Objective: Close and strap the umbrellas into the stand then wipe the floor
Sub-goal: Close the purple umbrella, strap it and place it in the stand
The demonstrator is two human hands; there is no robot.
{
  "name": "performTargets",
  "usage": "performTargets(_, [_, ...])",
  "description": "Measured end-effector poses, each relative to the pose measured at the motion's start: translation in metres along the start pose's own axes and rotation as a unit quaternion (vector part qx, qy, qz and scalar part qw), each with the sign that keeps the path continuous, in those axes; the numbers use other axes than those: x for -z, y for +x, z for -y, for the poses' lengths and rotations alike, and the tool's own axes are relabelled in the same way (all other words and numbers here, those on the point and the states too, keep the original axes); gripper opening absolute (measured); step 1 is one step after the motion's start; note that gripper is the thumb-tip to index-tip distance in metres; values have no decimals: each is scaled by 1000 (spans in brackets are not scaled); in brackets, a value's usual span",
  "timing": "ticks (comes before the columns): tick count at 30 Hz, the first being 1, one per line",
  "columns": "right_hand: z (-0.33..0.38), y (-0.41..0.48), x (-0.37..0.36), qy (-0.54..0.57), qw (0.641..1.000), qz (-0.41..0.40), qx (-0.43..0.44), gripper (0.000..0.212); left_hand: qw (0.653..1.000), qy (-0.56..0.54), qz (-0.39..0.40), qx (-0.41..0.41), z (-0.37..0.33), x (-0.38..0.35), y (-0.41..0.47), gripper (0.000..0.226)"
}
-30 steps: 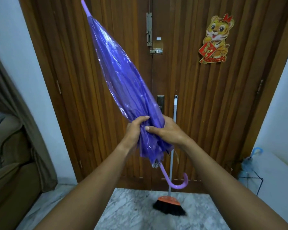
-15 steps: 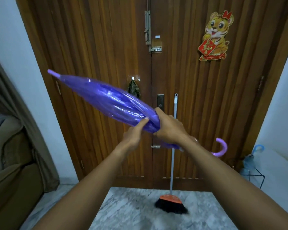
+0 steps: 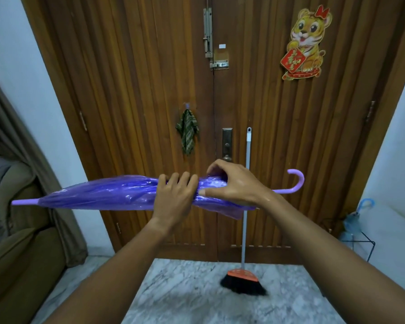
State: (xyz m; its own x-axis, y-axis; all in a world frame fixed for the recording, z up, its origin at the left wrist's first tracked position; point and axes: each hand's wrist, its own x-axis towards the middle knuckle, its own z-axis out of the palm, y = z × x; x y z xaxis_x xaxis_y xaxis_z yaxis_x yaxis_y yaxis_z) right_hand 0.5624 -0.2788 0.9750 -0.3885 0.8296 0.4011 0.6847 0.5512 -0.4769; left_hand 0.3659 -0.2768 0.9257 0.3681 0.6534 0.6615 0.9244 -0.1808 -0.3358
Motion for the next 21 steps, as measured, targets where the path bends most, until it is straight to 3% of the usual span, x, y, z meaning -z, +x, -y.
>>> performTargets(2, [2,0,5,35,998,-53,-12,40,1000,18,-22,-3,-3,-2,-3,44])
performTargets(5, [3,0,10,-47,995,-75,-47,21,999,20,-26,10,-6,-1,-1,52])
performTargets(8, [4,-3,8,-107,989,-67,-78,27,1000,20,-9,15,-8,-3,1,65])
performTargets(12, [7,-9,2,-177,973,-129,-72,47,1000,16,-12,17,-7,-5,2,75])
performTargets(15, [7,-13,-3,-135,975,-168,-61,54,999,13,-5,35,-6,-4,4,76])
performTargets(21, [5,-14,-14,-117,980,-148,-58,46,997,-21,20,70,-6,-3,9,79])
